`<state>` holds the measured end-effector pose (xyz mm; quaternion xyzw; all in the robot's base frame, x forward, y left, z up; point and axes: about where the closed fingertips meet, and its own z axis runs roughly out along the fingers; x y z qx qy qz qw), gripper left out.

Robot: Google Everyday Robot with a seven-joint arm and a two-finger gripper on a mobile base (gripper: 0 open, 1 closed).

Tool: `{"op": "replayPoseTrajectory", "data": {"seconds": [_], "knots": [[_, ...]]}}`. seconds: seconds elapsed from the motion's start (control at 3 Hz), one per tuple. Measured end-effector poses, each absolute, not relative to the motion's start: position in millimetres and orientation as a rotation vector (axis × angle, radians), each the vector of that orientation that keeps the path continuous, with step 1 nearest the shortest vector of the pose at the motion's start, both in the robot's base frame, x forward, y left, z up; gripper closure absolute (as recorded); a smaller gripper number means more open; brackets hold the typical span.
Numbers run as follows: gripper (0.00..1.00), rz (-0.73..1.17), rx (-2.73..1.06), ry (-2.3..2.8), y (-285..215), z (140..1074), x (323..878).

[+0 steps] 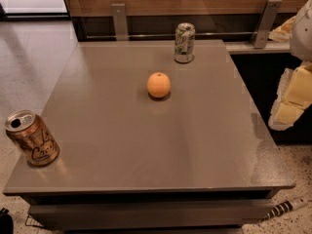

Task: Move orange near 7up can

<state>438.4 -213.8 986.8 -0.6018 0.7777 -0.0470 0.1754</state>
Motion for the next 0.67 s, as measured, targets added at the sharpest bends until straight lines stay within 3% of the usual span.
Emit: {"op": "replayPoseTrajectory", "data": {"seconds": [0.67], "knots": [[0.00,-0.117,-1.672,2.180,-211.3,985.4,444.1]]}}
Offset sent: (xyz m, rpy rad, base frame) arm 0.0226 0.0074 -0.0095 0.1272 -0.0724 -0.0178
